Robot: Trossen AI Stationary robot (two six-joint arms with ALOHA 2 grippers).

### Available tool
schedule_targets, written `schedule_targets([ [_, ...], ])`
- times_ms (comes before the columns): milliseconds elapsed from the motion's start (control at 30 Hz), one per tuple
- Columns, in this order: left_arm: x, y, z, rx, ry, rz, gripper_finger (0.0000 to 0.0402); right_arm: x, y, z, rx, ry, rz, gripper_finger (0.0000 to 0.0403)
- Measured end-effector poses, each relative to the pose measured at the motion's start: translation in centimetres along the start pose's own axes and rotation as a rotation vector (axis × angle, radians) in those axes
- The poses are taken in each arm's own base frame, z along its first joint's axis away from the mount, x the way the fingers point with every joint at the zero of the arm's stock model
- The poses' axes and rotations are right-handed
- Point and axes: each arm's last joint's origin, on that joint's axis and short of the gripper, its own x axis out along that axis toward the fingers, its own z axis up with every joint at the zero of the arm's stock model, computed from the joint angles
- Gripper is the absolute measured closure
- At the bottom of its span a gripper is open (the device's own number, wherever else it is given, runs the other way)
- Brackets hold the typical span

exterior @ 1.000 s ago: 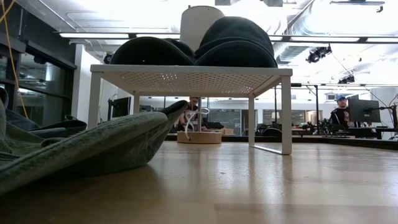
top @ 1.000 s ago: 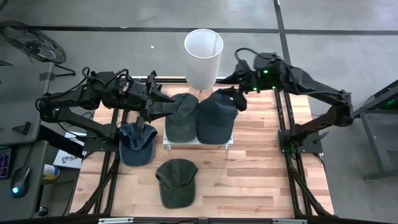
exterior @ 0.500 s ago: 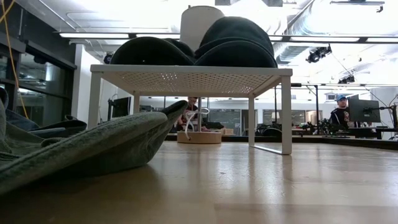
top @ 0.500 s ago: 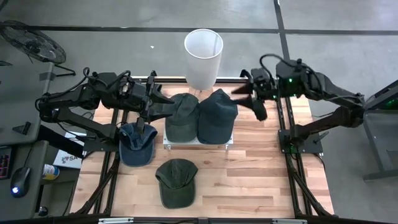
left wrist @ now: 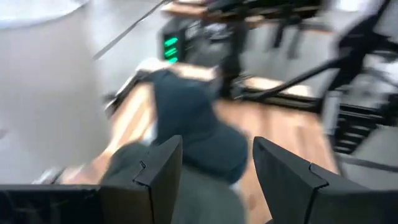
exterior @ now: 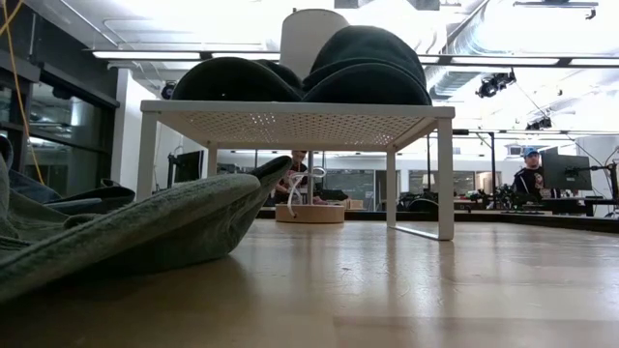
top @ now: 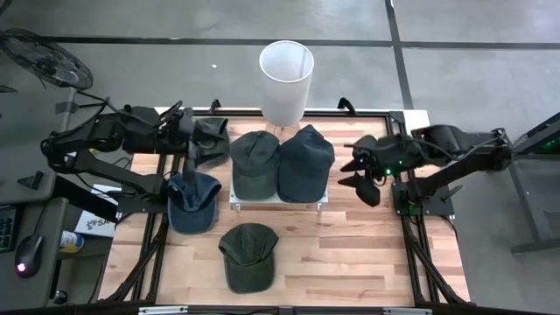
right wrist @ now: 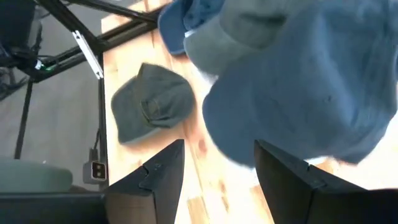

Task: Pick & Place hat
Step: Stack the top green cap on the green cap on the shelf

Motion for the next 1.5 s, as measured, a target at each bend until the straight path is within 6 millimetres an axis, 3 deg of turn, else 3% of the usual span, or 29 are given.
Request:
schedule_targets([
  [367, -1.7, 2.4, -3.5, -0.353, 0.119, 0.635, 0.0207, 1.8, 0.7, -4.9, 0.113, 0.088, -0.063, 0.0218],
  [667, -2.5, 3.2, -5.3, -0.553, 0.116, 0.868, 0.0207, 1.5, 0.4, -6.9, 0.222, 0.116, -0.051, 0.0217],
  [800, -1.3, 3.0, -6.4, -0.607, 0.156, 0.857, 0.0207, 1.3, 0.4, -7.2, 0.215, 0.115, -0.041, 0.0217],
  [1033, 3.5, 2.0, -9.7, -0.688, 0.246, 0.681, 0.0207, 1.3, 0.4, -7.2, 0.210, 0.104, -0.045, 0.0217],
  [1167, 5.0, 1.9, -11.0, -0.710, 0.226, 0.656, 0.0207, 1.2, 0.4, -7.2, 0.208, 0.104, -0.045, 0.0217],
  [1300, 5.6, 2.8, -10.9, -0.746, 0.214, 0.649, 0.0207, 1.2, 0.4, -7.2, 0.201, 0.104, -0.044, 0.0217],
  [1500, 6.5, 4.9, -9.1, -0.720, 0.138, 0.537, 0.0207, 1.3, 0.4, -7.2, 0.185, 0.099, -0.048, 0.0217],
])
